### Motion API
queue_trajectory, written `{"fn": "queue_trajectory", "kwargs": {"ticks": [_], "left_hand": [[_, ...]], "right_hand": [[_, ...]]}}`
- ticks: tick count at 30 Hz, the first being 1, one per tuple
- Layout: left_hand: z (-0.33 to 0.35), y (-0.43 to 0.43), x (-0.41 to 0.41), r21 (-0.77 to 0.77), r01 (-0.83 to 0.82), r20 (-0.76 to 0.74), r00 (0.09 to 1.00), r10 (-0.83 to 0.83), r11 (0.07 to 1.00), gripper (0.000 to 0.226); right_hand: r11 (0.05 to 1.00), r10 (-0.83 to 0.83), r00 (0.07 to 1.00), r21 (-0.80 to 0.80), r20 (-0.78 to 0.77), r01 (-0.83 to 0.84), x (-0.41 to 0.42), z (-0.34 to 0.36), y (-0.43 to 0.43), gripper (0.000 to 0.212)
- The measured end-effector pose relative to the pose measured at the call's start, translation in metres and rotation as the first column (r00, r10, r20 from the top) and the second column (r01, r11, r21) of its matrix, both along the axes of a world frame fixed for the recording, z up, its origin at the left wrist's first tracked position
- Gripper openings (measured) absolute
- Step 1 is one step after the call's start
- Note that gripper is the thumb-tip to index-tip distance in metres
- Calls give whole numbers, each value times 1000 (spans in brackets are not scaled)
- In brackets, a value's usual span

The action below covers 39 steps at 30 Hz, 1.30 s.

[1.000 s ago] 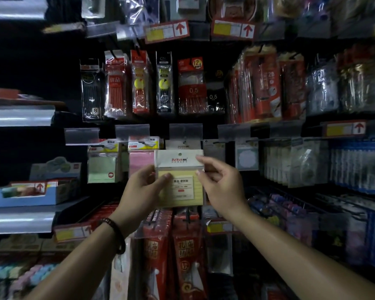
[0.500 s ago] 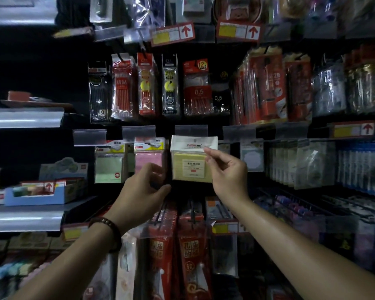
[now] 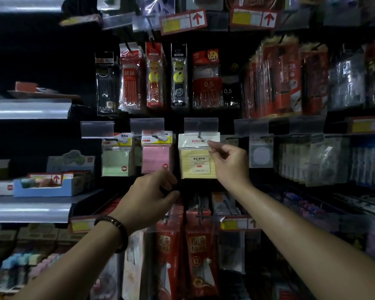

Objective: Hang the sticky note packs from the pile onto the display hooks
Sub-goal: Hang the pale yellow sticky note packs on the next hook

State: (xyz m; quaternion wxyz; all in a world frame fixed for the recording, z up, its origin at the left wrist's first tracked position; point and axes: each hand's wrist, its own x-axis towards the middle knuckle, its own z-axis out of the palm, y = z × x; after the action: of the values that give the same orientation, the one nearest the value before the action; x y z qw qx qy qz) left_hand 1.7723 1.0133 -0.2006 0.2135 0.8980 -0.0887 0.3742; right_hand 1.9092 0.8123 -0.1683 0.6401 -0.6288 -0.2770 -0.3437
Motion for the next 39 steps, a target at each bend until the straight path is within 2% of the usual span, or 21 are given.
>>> {"fn": "queue_trajectory", "kwargs": {"ticks": [3,6,11,14,18,22,25,27,30,33,36,39], "left_hand": [[-3,-2,1,29,4,2,1000,-4,1000,15],[-7,-5,-1,122,-26,-9,1000,27,992,17],[-10,-10,-11,215,-68,-39,996,78,974,19],[-14,-12,-20,226,-68,-39,996,79,972,16],[-24,-14,-34,230,-63,-52,996,77,971,18],[-55,-21,-53,231,-34,-77,996,54,972,15],[-100,-31,-72,256,4,-120,992,28,967,13],[-141,-37,-79,291,20,-174,984,32,957,16],[-214,-49,-81,288,38,-289,956,50,957,26],[-287,-57,-77,264,60,-417,907,58,963,17],[-358,-61,-74,199,70,-556,829,54,978,13],[-427,-64,-64,218,47,-665,738,113,975,19]], "right_hand": [[995,-69,997,-78,-30,66,7,6,2,21],[979,-126,990,-167,-63,114,11,13,7,26],[898,-229,968,-405,-101,170,23,16,12,58],[869,-277,954,-454,-118,196,17,15,9,58],[762,-392,917,-534,68,365,-16,1,-8,42],[755,-314,918,-523,242,396,-58,-36,-37,31],[763,-228,912,-519,340,385,-93,-87,-58,22],[726,-175,919,-584,354,363,-111,-132,-70,24],[610,-87,959,-747,270,266,-123,-213,-87,31],[551,-51,975,-809,214,206,-127,-292,-103,28],[537,-55,998,-843,6,35,-131,-377,-114,23],[458,-99,977,-880,-190,-125,-130,-466,-121,26]]}}
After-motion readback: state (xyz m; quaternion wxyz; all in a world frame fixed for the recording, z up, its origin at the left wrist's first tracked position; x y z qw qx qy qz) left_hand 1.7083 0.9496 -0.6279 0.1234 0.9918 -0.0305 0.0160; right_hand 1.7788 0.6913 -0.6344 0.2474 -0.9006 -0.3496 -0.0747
